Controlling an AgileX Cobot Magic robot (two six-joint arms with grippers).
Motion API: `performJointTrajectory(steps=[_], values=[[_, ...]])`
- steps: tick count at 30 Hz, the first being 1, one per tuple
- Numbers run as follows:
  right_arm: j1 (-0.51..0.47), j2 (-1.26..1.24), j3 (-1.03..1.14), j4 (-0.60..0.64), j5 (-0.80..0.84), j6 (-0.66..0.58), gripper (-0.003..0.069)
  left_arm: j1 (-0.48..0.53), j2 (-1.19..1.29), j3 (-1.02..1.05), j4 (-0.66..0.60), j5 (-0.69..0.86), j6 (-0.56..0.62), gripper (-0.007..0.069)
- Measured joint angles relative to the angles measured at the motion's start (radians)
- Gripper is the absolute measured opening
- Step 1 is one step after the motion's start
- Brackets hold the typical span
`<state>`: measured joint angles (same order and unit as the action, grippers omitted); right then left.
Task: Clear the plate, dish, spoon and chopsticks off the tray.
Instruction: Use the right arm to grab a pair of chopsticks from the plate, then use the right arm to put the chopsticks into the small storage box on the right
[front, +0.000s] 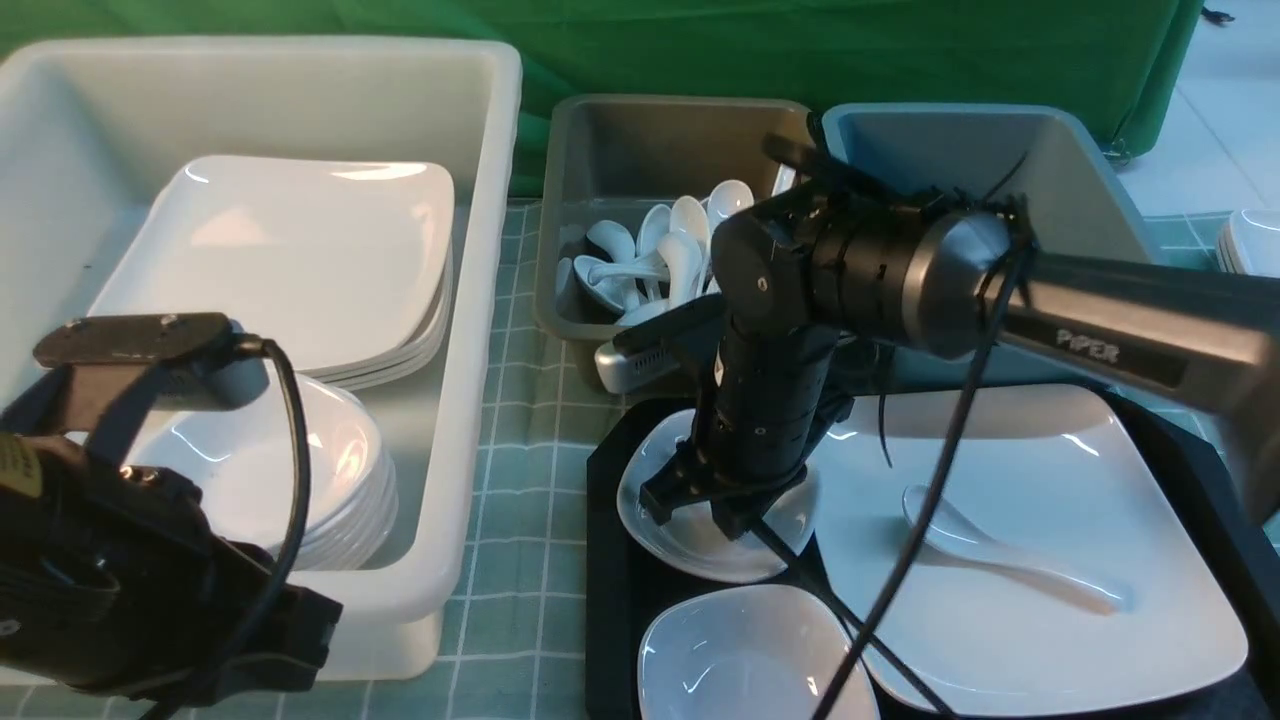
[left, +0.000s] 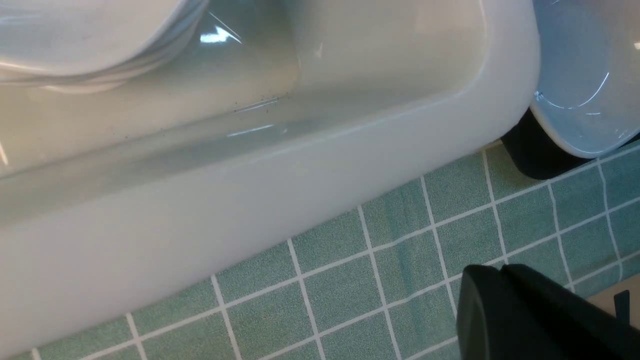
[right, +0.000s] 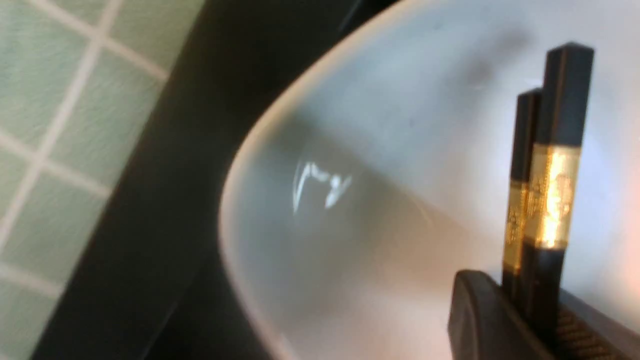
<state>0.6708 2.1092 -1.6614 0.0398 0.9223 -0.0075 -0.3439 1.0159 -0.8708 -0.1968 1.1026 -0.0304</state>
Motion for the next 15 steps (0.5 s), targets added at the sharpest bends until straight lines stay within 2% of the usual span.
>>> performJointTrajectory(steps=[10,12,15], values=[[0.014,-0.151,-0.01,0.055,0.162,-0.084,0.007,-0.001,0.0,0.0,-0.015,-0.001,-0.002,0.0],[-0.009,-0.163,-0.037,0.075,0.204,-0.108,0.007,-0.001,0.0,0.0,-0.019,-0.001,-0.002,0.0],[-0.096,-0.165,-0.133,0.138,0.205,-0.141,0.007,-0.001,0.0,0.0,-0.038,-0.009,-0.002,0.0]])
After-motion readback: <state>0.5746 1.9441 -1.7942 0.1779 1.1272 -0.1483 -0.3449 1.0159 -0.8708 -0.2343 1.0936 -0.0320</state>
